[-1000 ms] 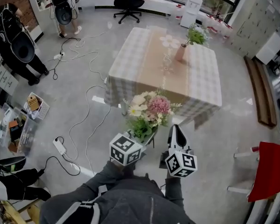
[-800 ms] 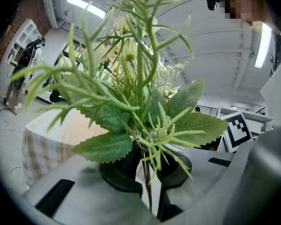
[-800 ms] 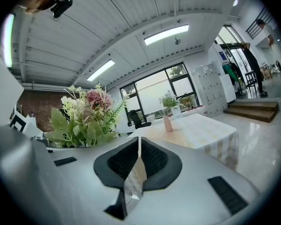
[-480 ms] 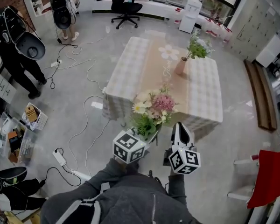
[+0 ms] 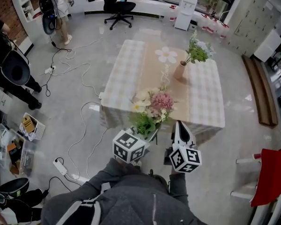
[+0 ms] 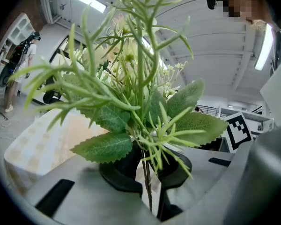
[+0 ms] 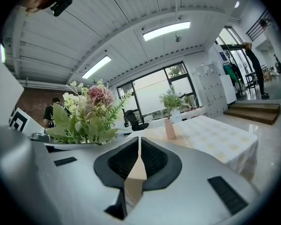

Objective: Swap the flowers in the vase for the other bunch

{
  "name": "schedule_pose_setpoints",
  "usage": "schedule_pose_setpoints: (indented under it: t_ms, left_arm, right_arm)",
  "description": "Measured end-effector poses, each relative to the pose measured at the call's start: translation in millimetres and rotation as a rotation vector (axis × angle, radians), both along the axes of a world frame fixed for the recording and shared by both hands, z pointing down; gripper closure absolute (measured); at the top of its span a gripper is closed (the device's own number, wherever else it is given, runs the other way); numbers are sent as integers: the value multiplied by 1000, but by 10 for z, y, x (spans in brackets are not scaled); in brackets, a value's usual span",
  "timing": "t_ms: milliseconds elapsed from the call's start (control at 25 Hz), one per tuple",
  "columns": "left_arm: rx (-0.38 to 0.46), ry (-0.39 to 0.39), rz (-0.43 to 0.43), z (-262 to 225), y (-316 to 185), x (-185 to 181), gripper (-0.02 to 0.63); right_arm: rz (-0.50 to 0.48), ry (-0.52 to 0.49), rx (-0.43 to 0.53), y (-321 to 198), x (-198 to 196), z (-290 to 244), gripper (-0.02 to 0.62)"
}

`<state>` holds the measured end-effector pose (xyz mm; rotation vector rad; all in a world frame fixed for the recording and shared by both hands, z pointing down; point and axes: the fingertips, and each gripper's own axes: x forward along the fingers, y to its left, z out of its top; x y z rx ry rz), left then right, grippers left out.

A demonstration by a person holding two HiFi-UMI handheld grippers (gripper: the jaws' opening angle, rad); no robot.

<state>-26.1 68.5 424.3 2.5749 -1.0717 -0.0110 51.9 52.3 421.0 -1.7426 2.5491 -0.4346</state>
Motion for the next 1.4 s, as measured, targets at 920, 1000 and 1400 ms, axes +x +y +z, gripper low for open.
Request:
schedule_pose_setpoints:
  t_ms: [920,1000,1400]
  left_arm:
    - [-67,13,-1,251,-252,-69,563]
    - [-67,15,-4,255,-316,-56,562]
    - [-43,7,-16,204,-841,123,563]
  right_arm:
    - [47,-29,-74,-336,116,276,580]
    - [45,-32,-71,-385,122,277,580]
    - [48,-39,-61,-912,359,236,580]
